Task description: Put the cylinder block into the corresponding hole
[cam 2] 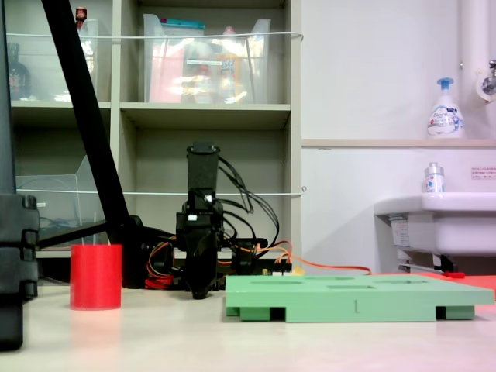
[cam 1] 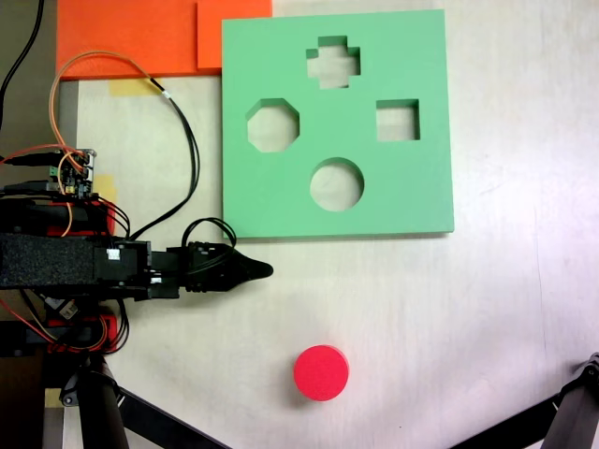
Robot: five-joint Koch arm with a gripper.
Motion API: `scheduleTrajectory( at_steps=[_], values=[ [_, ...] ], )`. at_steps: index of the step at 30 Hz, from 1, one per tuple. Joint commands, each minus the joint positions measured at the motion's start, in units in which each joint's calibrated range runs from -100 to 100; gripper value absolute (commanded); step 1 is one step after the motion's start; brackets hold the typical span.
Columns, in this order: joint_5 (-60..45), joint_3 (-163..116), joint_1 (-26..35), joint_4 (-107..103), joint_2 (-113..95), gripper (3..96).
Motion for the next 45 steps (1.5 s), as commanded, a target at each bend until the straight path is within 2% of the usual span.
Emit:
scheduleTrajectory(
  at_steps=[1,19,21,27,34,45],
  values=[
    [0.0,-0.9,-0.3,-5.2,-0.7,48.5],
    [0.6,-0.9,-0.5,-5.5,-0.7,48.7],
    [6.1,-0.9,-0.9,-3.5,-0.7,50.1],
    [31.3,-0.9,-4.1,29.6,-0.7,50.5],
    [45.0,-0.9,-4.9,45.5,-0.7,55.0],
    [47.0,-0.9,-10.0,46.7,-0.7,56.2]
  ],
)
